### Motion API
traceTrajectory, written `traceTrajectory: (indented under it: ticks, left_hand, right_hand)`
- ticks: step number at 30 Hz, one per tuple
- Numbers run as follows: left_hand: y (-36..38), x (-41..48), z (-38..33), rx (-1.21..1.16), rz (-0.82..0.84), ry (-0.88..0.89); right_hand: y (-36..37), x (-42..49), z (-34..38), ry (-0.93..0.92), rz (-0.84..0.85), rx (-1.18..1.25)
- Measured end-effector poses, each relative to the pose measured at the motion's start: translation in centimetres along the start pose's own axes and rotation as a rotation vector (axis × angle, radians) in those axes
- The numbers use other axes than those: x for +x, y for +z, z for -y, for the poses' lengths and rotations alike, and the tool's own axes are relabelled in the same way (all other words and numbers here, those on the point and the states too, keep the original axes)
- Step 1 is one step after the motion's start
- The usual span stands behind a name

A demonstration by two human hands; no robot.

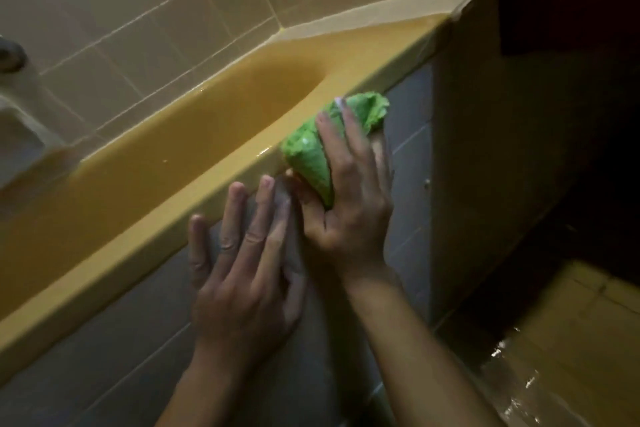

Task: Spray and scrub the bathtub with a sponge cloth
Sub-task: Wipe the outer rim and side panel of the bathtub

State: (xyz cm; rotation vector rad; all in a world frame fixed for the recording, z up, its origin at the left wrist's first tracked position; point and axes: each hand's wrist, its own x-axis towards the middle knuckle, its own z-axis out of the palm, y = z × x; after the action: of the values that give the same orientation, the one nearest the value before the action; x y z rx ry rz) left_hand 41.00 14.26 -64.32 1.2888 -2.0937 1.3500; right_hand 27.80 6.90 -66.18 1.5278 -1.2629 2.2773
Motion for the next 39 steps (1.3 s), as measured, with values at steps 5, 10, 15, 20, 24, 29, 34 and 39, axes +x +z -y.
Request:
traceTrajectory:
  ticks: [5, 10, 15, 20, 24, 29, 34, 39]
  left_hand:
    - [-0.5, 2.7, -1.8, -0.008, 0.103, 0.049]
    - [-1.1, 3.8, -2.8, -0.03, 0.14, 0.053]
    - [-0.8, 3.3, -1.4, -0.04, 0.097, 0.087]
    - [0.3, 2.1, -1.6, 0.006, 0.084, 0.111]
    - [1.1, 2.0, -2.7, -0.046, 0.105, 0.133]
    - [1.4, 2.1, -2.2, -0.081, 0.005, 0.125]
    - [1.8, 2.2, -2.3, -0.074, -0.03, 0.121]
    - [2.1, 1.8, -2.7, -0.048, 0.006, 0.127]
  right_hand:
    - [-2.3, -0.9, -8.4, 1.002, -0.331, 0.103]
    - [-2.0, 0.4, -5.1, 0.982, -0.339, 0.053]
    - [-0.7, -0.9, -2.3, 0.251, -0.096, -0.011]
    - [-1.9, -4.1, -9.0, 1.219, -0.408, 0.127]
    - [-2.4, -5.3, -9.7, 1.423, -0.402, 0.084]
    - [-0.8, -8.2, -3.4, 0.512, -0.108, -0.042]
    - [-3.2, -13.6, -7.6, 1.002, -0.187, 0.0]
    - [-4.4, -11.2, -13.4, 1.675, -0.11, -0.065]
